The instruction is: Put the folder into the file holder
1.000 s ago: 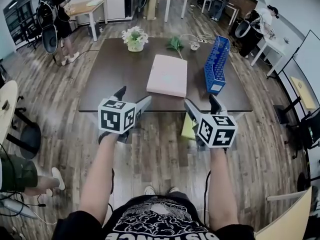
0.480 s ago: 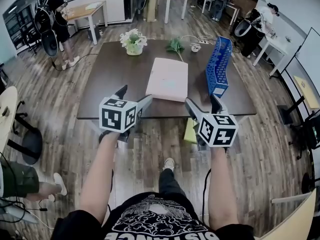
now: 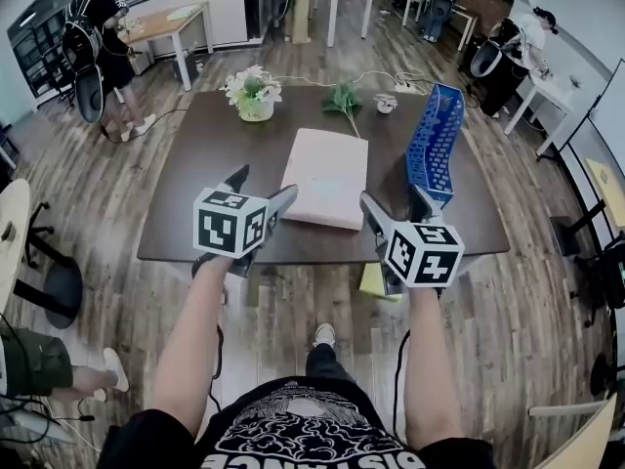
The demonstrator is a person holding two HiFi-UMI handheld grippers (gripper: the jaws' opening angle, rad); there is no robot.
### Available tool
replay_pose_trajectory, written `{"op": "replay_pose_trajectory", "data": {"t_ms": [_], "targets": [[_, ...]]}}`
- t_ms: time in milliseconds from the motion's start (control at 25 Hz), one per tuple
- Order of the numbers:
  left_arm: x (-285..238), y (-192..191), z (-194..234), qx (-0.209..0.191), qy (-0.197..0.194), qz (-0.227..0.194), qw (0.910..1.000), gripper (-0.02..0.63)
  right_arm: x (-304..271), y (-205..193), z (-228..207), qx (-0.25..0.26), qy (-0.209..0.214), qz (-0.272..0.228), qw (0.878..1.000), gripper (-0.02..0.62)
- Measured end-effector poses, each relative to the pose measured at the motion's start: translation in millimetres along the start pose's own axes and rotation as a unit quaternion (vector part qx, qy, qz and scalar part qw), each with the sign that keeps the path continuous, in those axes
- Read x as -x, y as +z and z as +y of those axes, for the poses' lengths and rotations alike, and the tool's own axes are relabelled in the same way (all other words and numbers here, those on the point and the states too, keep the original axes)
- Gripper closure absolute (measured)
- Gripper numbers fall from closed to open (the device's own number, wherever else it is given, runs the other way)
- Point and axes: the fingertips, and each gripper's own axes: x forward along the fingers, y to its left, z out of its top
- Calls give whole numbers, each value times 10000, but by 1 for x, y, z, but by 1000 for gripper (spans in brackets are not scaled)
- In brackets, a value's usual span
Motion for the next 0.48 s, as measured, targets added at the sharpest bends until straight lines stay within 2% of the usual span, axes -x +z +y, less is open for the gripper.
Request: {"op": "replay_pose_trajectory", "data": {"t_ms": [480], "targets": [[-102,31,27,93,137,196,9997,173,-94,16,-66,-57,201,234,9995,193]]}}
